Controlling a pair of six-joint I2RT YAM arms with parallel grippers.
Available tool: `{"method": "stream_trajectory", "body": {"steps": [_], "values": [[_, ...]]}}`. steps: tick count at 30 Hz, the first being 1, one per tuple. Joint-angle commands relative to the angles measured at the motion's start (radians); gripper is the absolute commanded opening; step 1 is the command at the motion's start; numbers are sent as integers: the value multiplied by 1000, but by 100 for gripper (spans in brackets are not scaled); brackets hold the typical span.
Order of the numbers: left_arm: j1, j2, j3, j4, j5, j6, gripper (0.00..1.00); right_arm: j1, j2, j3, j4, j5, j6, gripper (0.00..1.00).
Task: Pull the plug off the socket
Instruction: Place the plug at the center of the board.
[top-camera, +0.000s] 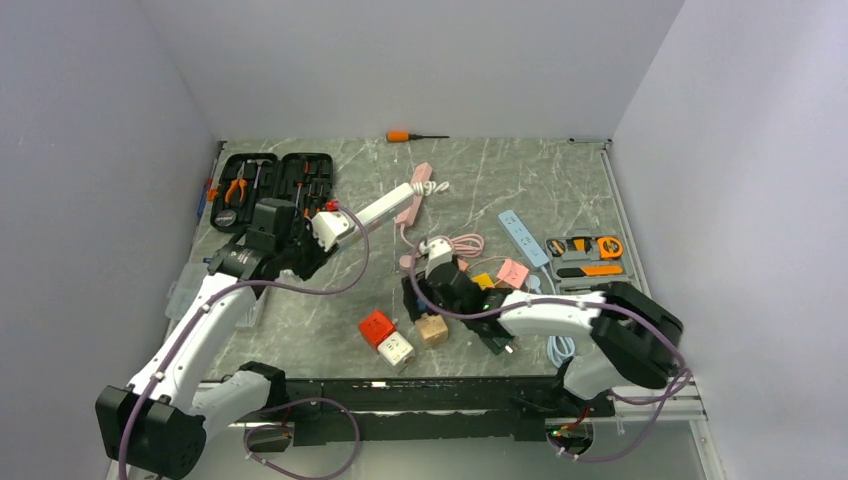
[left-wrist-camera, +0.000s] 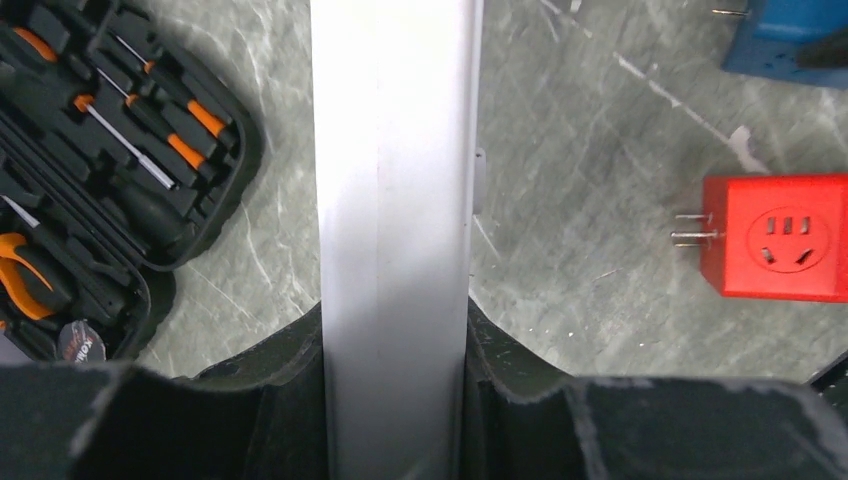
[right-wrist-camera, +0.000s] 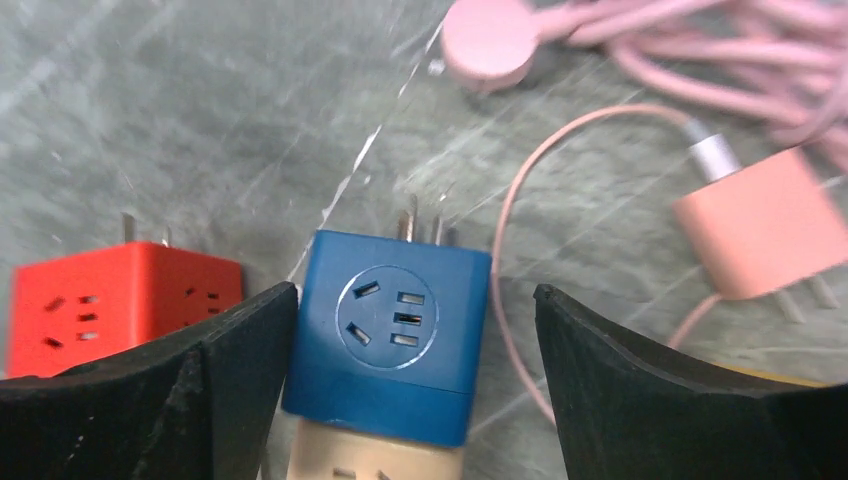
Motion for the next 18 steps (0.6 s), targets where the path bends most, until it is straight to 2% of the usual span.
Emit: {"method": "stream_trajectory", "body": {"steps": [1, 5, 9, 13, 18], "values": [[24, -48, 93, 54, 95, -81, 0, -101, -218, 22, -32, -83, 2, 89], [85, -9, 114, 79, 68, -165, 0, -191, -372, 89, -114, -123, -31, 89], [162, 31, 106, 103, 98, -208, 0, -274, -424, 166, -179, -133, -65, 86], [182, 14, 58, 152, 104, -218, 0, -347, -381, 207, -230, -130, -49, 81], [182, 37, -22, 190, 56, -236, 0, -390, -233, 217, -213, -174, 3, 72]]}}
